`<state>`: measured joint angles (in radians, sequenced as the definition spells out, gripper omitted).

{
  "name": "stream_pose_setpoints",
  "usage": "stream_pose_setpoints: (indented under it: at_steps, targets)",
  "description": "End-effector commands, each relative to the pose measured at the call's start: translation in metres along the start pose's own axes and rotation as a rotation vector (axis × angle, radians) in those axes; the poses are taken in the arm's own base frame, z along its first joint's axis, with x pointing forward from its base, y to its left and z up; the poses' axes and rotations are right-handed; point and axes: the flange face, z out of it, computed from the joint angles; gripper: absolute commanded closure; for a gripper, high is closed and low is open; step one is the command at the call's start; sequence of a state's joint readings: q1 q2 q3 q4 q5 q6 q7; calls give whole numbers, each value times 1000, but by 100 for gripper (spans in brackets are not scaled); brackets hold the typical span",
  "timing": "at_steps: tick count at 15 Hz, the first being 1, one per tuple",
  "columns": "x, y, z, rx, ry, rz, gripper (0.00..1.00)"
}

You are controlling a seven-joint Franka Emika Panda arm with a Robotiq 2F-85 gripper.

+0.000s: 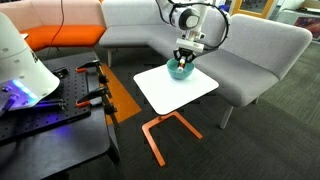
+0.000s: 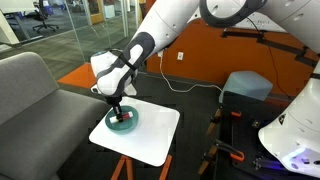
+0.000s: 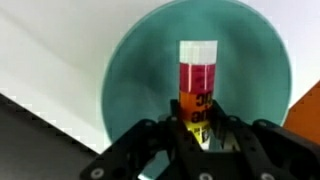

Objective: Remove the glue stick out of the bowl and put it on the table

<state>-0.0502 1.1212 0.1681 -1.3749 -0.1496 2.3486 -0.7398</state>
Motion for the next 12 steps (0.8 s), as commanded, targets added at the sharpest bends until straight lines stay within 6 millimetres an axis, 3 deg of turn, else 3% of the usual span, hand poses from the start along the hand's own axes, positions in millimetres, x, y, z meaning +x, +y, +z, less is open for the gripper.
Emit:
stream_pose_setpoints:
  at_steps: [1,8,12]
  targets:
    - [-12,-19,-26,-10,-49,-49,92]
    - [-48,-78,-60,-26,-78,-285,92]
    - [-77,-114,-63,-54,-23,-334,92]
